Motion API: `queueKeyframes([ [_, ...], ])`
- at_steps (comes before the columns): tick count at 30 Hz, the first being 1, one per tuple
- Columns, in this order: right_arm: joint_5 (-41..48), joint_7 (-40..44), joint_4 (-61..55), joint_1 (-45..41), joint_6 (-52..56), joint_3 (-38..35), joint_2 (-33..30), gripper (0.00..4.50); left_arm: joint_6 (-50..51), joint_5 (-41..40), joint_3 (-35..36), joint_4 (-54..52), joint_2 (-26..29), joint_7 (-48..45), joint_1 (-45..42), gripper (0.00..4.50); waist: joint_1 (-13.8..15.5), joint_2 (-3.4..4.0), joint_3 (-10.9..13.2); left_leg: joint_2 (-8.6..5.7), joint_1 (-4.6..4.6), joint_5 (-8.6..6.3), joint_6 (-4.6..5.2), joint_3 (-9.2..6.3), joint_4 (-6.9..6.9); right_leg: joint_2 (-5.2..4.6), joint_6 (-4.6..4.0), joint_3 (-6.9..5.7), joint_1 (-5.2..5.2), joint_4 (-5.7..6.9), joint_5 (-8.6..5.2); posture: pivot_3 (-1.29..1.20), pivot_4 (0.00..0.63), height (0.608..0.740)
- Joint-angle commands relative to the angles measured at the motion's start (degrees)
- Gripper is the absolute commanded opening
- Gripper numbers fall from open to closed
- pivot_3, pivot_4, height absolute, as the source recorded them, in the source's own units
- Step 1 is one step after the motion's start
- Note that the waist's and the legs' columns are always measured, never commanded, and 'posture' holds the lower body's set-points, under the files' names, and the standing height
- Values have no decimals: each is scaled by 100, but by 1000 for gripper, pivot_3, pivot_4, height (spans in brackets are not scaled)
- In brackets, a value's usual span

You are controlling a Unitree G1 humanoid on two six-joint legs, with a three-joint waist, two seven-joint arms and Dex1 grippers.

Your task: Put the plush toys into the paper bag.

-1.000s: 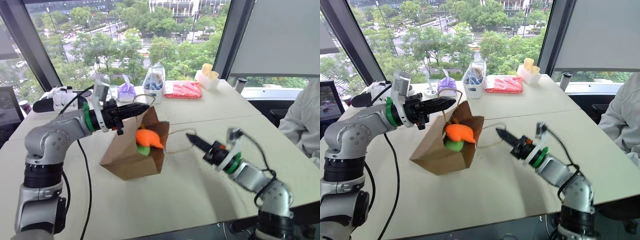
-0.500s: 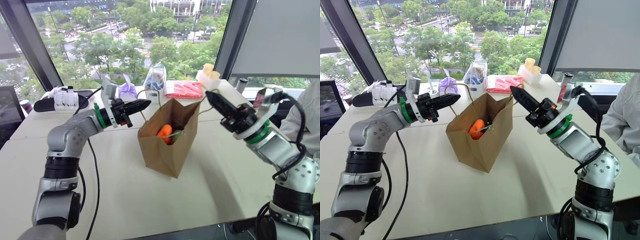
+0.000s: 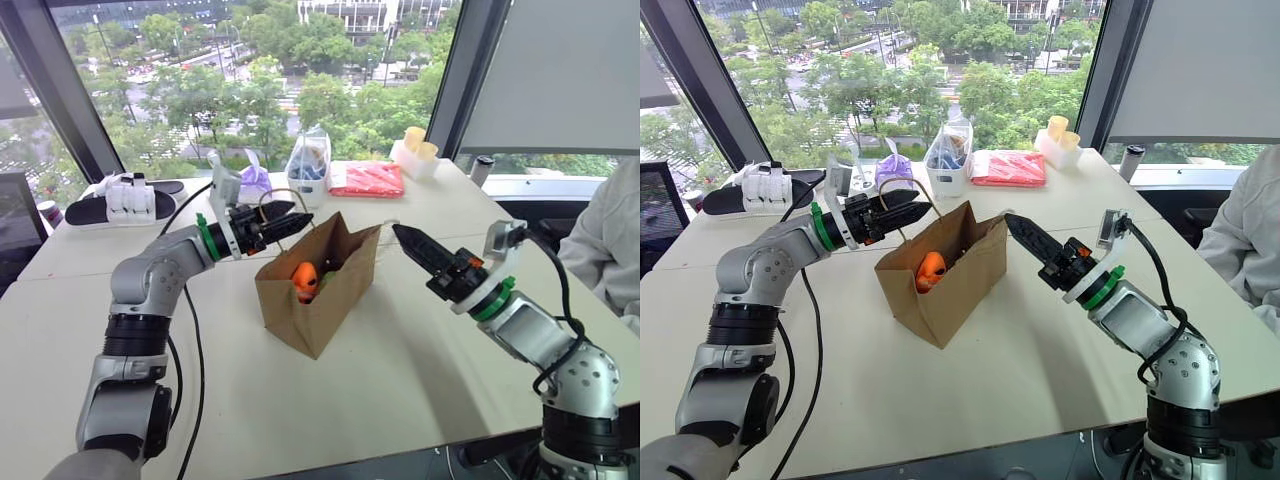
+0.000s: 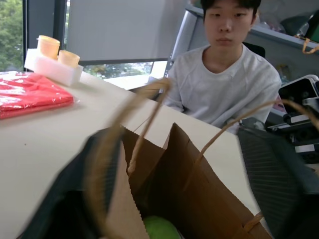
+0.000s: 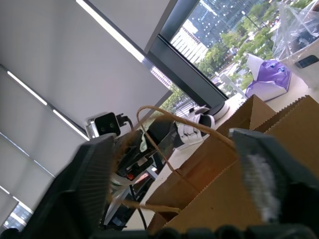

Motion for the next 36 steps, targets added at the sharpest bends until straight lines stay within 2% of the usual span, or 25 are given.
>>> queueKeyframes([
  [1,-98,126,-352,11,-80,29,-154,4491,-92,-45,173,-148,39,28,-63,4416,2,0,0,0,0,0,0,0,0,0,0,0,0,0,0,0,150,740],
  [6,182,511,-625,428,1,-60,-344,4491,390,-552,586,-430,239,52,12,4416,0,0,0,1,-1,-1,2,-1,-2,0,0,-1,0,-1,0,0,150,740],
  [8,40,626,-709,663,62,12,-492,4491,702,-821,786,-558,385,89,75,4416,-9,0,0,1,0,-2,3,-1,-2,0,0,-1,0,-1,0,0,150,740],
  [12,-597,861,-916,1080,124,395,-779,4491,1266,-1365,1291,-810,689,365,322,4416,-17,0,-1,3,5,-4,7,0,-3,3,0,0,0,1,0,0,150,740],
  [14,-1176,917,-1028,1144,107,800,-877,4491,1365,-1325,1521,-1041,990,507,811,4416,-32,1,-1,3,7,-4,6,2,-2,3,0,0,0,0,0,0,150,740],
  [17,-1669,1059,-1092,1146,-7,1229,-805,3669,1407,-1233,1674,-1495,1369,541,1721,4500,-38,2,-1,5,16,-4,6,7,-9,4,0,2,0,0,-1,0,150,740],
  [21,-1987,1144,-1159,1033,-35,1576,-662,1638,1290,-1149,1680,-1881,1675,420,2597,4500,40,-5,-2,2,5,-4,6,-2,-1,1,0,1,-1,-2,-1,0,150,740],
  [24,-2246,1181,-1104,883,-15,1811,-579,149,1132,-1055,1573,-1991,1680,404,2874,4500,116,-7,-4,-1,4,-4,6,-7,2,0,-1,1,10,-13,-1,0,150,740],
  [29,-2742,1116,-779,524,-63,2055,-339,68,832,-858,1122,-2277,1490,367,3026,4500,143,-8,-4,-1,7,-4,5,-6,0,-1,-2,0,12,-13,-2,0,150,740],
  [36,-2974,1117,-567,168,13,2111,12,68,358,-458,240,-2466,1301,87,2902,4500,124,-7,-4,1,5,-3,4,-4,-7,0,-2,1,0,-12,-1,0,150,740],
])
